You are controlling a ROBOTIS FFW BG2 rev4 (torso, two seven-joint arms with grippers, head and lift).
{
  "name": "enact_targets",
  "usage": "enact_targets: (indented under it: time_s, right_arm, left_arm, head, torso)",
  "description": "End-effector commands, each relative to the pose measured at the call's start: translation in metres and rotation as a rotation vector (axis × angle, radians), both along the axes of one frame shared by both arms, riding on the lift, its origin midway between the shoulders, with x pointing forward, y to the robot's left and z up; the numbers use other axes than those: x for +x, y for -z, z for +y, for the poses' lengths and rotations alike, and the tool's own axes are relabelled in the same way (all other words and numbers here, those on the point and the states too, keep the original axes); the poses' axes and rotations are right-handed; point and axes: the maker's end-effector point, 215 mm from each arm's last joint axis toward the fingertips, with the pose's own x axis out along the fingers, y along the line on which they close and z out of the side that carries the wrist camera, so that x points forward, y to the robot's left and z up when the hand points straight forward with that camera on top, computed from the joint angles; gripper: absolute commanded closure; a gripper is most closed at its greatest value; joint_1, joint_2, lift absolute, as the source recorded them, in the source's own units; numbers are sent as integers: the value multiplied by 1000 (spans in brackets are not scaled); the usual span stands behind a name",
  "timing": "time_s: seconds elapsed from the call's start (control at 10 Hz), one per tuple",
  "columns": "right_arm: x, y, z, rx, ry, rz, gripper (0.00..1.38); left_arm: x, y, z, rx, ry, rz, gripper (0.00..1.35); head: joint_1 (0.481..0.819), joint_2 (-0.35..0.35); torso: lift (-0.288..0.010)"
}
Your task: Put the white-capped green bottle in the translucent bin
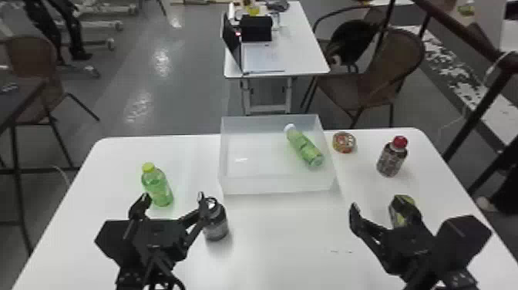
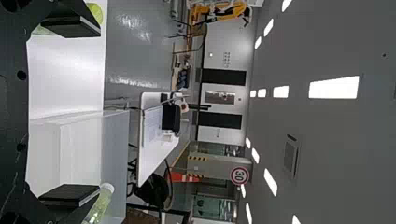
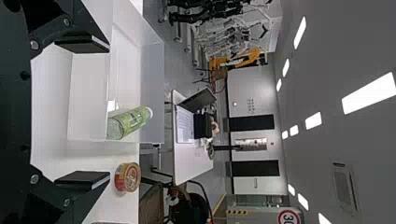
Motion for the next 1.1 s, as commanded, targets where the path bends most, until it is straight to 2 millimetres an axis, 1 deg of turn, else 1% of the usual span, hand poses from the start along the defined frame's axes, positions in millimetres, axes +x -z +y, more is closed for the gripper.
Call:
enact_targets:
  time_s: [0.0, 0.3, 1.0]
  right_arm:
    - [0, -1, -1, -1, 3, -12, 357]
    - [0, -6, 0, -47, -2, -29, 351]
    - [0, -7, 0, -58, 5, -37, 348]
  left_arm:
    - [0, -1, -1, -2, -2, -2, 121]
    - [-1, -1, 0, -1, -3, -2, 121]
    - [-3, -1, 0, 0, -8, 2, 121]
  head:
    - [695, 32]
    - [695, 30]
    - [695, 34]
  torso:
    - [-18]
    - [-18]
    - [-18]
